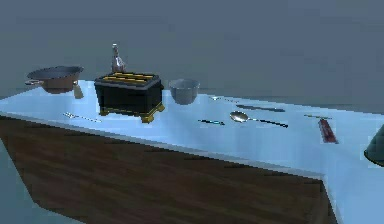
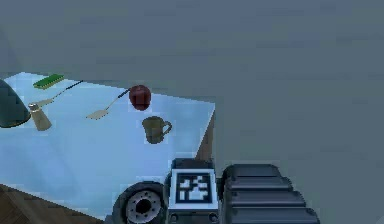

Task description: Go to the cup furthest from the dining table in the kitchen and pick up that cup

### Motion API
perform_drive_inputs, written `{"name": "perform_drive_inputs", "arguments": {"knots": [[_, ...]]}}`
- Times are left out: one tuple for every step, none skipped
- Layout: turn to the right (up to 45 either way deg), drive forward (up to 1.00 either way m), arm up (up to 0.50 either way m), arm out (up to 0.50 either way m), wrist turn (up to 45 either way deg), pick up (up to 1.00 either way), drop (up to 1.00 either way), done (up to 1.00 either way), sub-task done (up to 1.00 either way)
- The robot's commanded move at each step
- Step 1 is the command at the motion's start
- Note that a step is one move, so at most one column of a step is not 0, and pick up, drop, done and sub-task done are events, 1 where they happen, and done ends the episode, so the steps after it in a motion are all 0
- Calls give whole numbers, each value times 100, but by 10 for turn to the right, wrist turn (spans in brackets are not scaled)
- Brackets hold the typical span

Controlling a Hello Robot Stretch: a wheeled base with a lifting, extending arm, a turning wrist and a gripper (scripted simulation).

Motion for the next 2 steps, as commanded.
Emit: {"name": "perform_drive_inputs", "arguments": {"knots": [[0, 0, 0, 28, 0, 0, 0, 0, 0], [0, 0, 0, 0, 450, 0, 0, 0, 0]]}}
